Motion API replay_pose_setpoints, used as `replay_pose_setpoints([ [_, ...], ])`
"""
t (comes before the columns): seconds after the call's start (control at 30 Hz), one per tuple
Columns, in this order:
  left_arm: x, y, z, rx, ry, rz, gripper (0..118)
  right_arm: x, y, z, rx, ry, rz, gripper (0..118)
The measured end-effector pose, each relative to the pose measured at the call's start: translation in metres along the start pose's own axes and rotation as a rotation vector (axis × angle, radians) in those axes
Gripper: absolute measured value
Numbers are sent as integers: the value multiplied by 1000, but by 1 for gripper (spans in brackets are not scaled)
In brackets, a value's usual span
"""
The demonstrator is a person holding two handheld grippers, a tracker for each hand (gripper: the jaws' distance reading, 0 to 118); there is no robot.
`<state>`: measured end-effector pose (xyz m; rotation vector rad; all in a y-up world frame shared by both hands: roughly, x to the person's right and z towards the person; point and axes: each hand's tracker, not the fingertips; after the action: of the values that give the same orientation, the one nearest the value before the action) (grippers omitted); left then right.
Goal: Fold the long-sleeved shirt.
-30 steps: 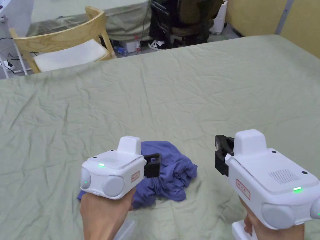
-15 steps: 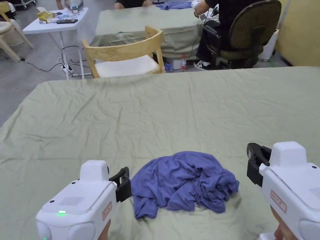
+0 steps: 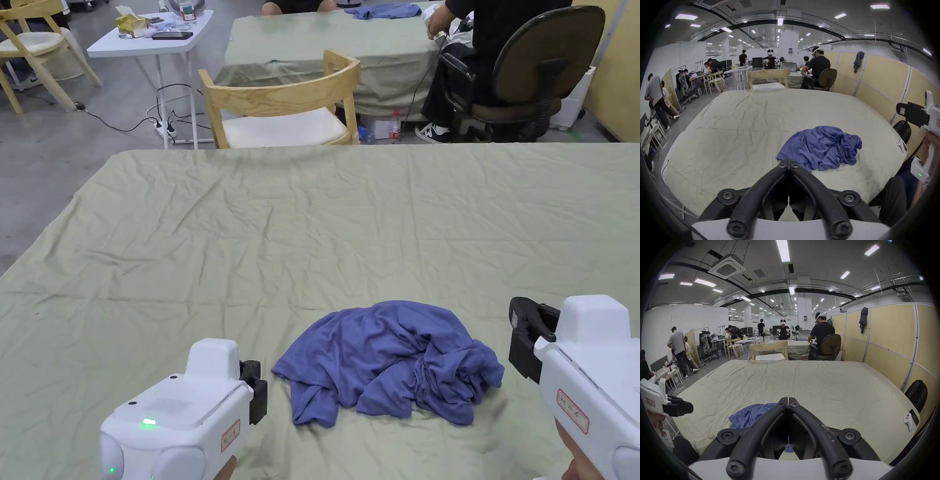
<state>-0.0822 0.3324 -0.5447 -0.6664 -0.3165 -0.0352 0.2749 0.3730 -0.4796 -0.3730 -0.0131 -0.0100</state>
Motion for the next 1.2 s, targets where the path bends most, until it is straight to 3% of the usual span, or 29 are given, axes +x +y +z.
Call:
replay_pose_setpoints([
  [0.33, -19, 32, -109, -286, -126, -17, 0, 12, -15, -22, -70, -9, -9, 1],
  [0.37, -21, 33, -120, -313, -132, -7, 5, 14, -17, -25, -78, -10, -10, 1],
  [0.47, -24, 32, -153, -330, -93, -4, 47, 17, -22, -33, -101, -16, -6, 1],
  [0.67, -31, 22, -218, -383, -77, 6, 57, 28, -37, -54, -164, -31, -1, 1],
  [0.77, -31, 12, -247, -417, -83, 0, 69, 31, -46, -64, -196, -38, -3, 1],
  [0.93, -30, -14, -275, -453, -110, 9, 72, 34, -58, -76, -241, -39, -3, 1],
  [1.1, -29, -11, -268, -453, -99, 14, 62, 35, -65, -82, -264, -40, -10, 1],
  [1.2, -21, -9, -258, -406, -77, -30, 16, 35, -66, -84, -280, -45, -6, 1],
])
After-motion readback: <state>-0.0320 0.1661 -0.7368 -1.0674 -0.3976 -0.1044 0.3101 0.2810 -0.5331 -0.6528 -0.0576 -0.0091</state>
